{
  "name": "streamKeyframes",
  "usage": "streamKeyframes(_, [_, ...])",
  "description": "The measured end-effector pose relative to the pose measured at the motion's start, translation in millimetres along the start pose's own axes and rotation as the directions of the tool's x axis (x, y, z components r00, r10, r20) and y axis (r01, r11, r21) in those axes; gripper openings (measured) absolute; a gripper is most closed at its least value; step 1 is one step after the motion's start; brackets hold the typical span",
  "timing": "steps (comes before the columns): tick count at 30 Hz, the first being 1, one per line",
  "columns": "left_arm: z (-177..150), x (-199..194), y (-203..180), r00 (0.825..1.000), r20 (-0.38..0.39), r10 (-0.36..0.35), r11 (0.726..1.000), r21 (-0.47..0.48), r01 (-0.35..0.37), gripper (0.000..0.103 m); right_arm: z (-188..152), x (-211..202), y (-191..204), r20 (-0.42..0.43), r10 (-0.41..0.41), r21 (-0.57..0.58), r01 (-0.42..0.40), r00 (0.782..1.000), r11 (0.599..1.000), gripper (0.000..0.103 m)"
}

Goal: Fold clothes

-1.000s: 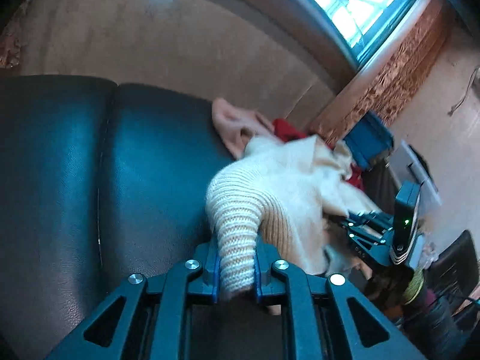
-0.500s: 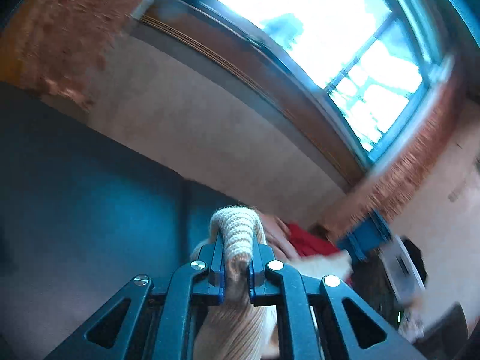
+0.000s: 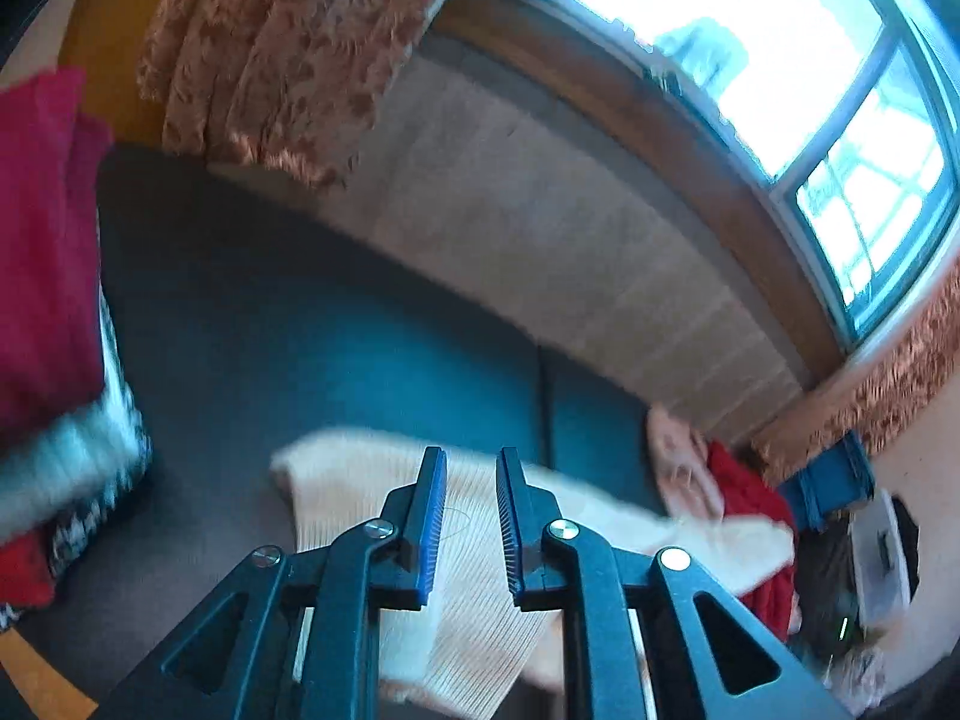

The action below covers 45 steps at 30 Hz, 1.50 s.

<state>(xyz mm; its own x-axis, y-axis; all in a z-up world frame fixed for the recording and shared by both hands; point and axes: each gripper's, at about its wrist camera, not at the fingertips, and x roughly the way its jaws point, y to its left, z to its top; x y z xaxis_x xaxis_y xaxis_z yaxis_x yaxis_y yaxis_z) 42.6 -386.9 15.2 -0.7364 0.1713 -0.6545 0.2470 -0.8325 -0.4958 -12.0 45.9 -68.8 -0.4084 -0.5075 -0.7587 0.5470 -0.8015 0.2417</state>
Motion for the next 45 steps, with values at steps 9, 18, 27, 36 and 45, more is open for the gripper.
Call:
streamKeyframes(9, [-90.9,37.3,17.9,0.975,-0.214,-0.064,0.998,-0.020,0.061,0.015,58.7,52.6,27.6,-0.011,-0.076,-0.208,0.072,0.997,0.975,0.061])
streamKeyframes(18, [-125.8,30.0,15.5,0.935,-0.245,-0.258,0.964,-0.124,0.233,0.022,65.1,128.1,108.8,-0.031,-0.189,-0.666,0.120,0.982,0.736,0.066])
streamKeyframes(27, [-144.3,84.0,15.3,0.867,-0.232,-0.442,0.829,-0.474,0.296,0.044,78.4,121.7,71.3,-0.029,-0.020,-0.383,0.008,0.999,0.924,0.026])
streamKeyframes(36, [-125.4,75.2,29.8,0.941,-0.098,-0.323,0.803,-0.554,0.218,0.056,70.5,112.7,57.8,0.017,0.034,-0.351,-0.025,0.999,0.936,0.036])
streamKeyframes(45, [-117.8,67.5,57.3,0.963,-0.030,-0.266,0.692,-0.702,0.170,0.058,56.4,108.7,60.6,0.037,0.019,-0.351,-0.005,0.999,0.937,0.045])
